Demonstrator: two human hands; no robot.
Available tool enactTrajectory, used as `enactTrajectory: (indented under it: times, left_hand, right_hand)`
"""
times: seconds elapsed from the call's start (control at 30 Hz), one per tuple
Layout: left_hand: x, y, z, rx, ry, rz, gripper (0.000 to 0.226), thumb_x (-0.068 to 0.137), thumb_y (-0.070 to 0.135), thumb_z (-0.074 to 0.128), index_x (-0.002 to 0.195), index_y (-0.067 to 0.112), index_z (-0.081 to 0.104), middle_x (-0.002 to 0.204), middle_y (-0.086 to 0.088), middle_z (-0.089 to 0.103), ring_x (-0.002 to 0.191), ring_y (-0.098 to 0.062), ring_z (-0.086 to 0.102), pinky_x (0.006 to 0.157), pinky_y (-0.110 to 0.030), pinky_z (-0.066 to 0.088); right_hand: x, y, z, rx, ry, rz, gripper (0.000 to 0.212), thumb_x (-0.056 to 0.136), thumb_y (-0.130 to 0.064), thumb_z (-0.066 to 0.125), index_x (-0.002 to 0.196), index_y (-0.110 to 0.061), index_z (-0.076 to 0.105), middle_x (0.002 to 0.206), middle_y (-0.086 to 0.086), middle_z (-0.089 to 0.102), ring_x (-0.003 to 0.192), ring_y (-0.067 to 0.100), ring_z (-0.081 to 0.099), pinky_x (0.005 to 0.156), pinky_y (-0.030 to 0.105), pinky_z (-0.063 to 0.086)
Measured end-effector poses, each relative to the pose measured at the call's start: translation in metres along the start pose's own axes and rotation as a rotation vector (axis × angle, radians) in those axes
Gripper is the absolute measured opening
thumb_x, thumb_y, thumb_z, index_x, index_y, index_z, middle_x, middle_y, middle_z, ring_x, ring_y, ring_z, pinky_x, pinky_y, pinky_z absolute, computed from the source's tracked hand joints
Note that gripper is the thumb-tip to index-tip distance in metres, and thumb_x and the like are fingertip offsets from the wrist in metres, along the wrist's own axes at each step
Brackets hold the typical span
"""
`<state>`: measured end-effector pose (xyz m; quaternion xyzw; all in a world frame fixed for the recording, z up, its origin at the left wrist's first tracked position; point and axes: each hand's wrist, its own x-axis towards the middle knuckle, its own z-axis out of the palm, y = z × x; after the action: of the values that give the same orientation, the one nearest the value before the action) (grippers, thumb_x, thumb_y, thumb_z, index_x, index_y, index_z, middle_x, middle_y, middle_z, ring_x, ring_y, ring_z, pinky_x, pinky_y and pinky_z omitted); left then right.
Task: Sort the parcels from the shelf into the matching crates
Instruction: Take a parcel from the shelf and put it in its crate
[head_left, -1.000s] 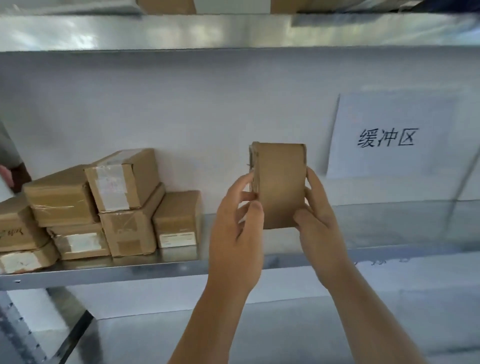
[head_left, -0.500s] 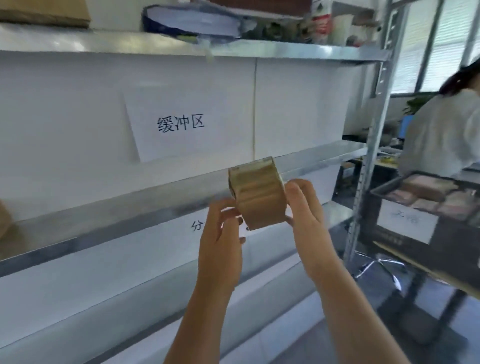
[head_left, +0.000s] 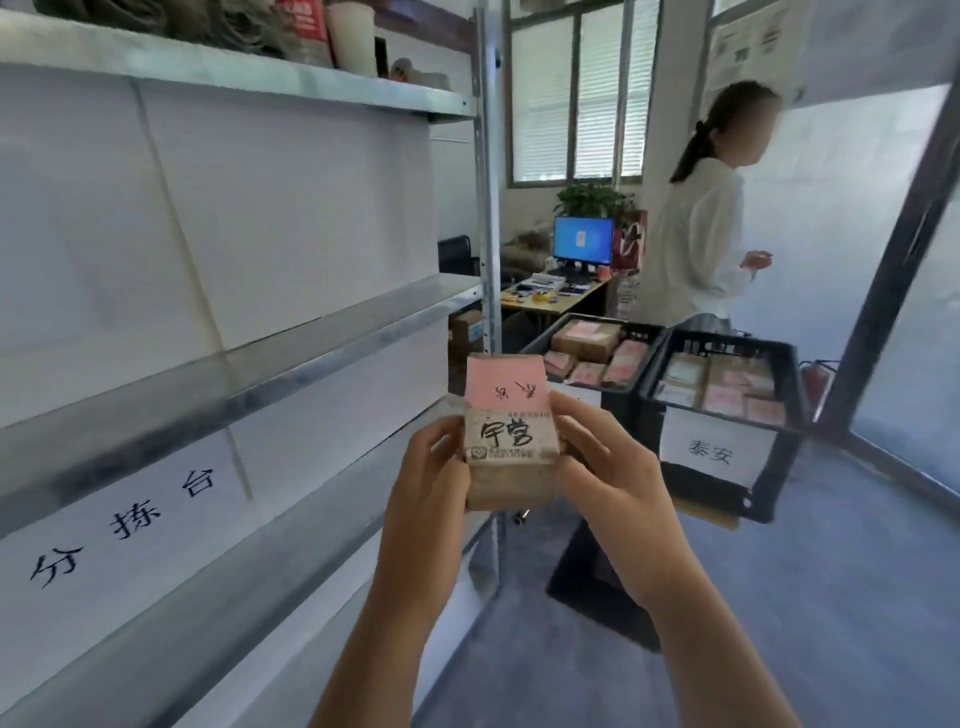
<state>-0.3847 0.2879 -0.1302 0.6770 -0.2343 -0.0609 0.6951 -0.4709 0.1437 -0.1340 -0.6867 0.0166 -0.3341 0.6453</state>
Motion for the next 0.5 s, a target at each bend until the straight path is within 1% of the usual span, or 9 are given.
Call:
enactTrajectory:
  times: [0.03,0.1,0.13,0.2,0.23,0.3,0.33,0.4,0.5]
  left_hand:
    - [0.010,-0.005,0.010,0.003,-0.032,-0.004,0.026,0.098,0.028,0.054,0.121,0.038,0.060,0.109,0.016,0.076,0.105,-0.005,0.073,0.081,-0.031,0.065]
    - [0.033,-0.018,0.028,0.002,-0.085,-0.011,0.029,0.107,0.013,0.053,0.123,0.036,0.059,0.106,0.018,0.078,0.103,0.000,0.073,0.078,-0.027,0.064]
    - [0.046,-0.024,0.036,0.006,-0.105,-0.016,0.030,0.107,0.008,0.053,0.123,0.033,0.059,0.105,0.017,0.078,0.101,0.002,0.073,0.074,-0.023,0.062]
    - [0.074,-0.038,0.050,0.007,-0.138,-0.039,0.031,0.104,0.003,0.056,0.123,0.027,0.059,0.109,0.013,0.077,0.098,0.005,0.073,0.071,-0.018,0.060]
    - [0.090,-0.045,0.056,0.004,-0.160,-0.047,0.031,0.103,0.002,0.057,0.123,0.025,0.058,0.113,0.011,0.076,0.099,0.004,0.073,0.071,-0.018,0.060]
    - [0.126,-0.058,0.067,-0.006,-0.209,-0.062,0.033,0.103,0.001,0.059,0.125,0.025,0.057,0.121,0.008,0.075,0.106,-0.005,0.074,0.075,-0.023,0.063]
    - [0.145,-0.063,0.072,-0.015,-0.231,-0.076,0.034,0.102,0.000,0.059,0.126,0.024,0.056,0.123,0.006,0.074,0.110,-0.009,0.073,0.077,-0.025,0.064]
    - [0.182,-0.074,0.084,-0.030,-0.265,-0.099,0.036,0.101,-0.003,0.059,0.125,0.023,0.057,0.122,0.005,0.075,0.110,-0.010,0.073,0.077,-0.025,0.064]
    - [0.230,-0.089,0.104,-0.048,-0.341,-0.105,0.035,0.101,-0.004,0.060,0.123,0.024,0.057,0.120,0.006,0.076,0.113,-0.007,0.073,0.082,-0.028,0.065]
  right_hand:
    - [0.006,0.005,-0.008,-0.030,0.019,-0.012,0.055,0.092,0.000,0.059,0.135,-0.034,0.068,0.134,-0.005,0.069,0.130,0.014,0.062,0.100,0.042,0.058]
    - [0.022,0.018,-0.024,-0.051,0.084,-0.010,0.058,0.094,0.009,0.055,0.135,-0.030,0.068,0.135,-0.005,0.067,0.129,0.014,0.063,0.101,0.039,0.058]
    - [0.032,0.026,-0.031,-0.046,0.117,-0.005,0.053,0.094,0.006,0.055,0.136,-0.025,0.067,0.135,-0.002,0.067,0.128,0.017,0.064,0.100,0.038,0.059]
    - [0.054,0.041,-0.043,-0.048,0.184,0.016,0.045,0.093,-0.007,0.055,0.135,-0.018,0.067,0.135,0.003,0.067,0.126,0.023,0.066,0.096,0.044,0.061]
    - [0.065,0.050,-0.048,-0.051,0.216,0.033,0.041,0.095,-0.009,0.055,0.134,-0.017,0.067,0.134,0.005,0.068,0.124,0.026,0.067,0.095,0.049,0.061]
    - [0.093,0.066,-0.057,-0.048,0.269,0.070,0.034,0.103,-0.002,0.055,0.131,-0.016,0.068,0.130,0.005,0.071,0.120,0.028,0.069,0.094,0.056,0.060]
    - [0.107,0.074,-0.061,-0.051,0.293,0.082,0.034,0.104,0.001,0.053,0.129,-0.015,0.068,0.128,0.005,0.071,0.120,0.029,0.069,0.093,0.057,0.060]
    - [0.134,0.087,-0.065,-0.065,0.330,0.084,0.035,0.103,0.005,0.053,0.128,-0.014,0.068,0.129,0.006,0.070,0.121,0.028,0.069,0.092,0.056,0.061]
    - [0.168,0.102,-0.074,-0.085,0.397,0.051,0.035,0.101,0.009,0.054,0.125,-0.010,0.068,0.130,0.005,0.068,0.121,0.022,0.069,0.090,0.042,0.064]
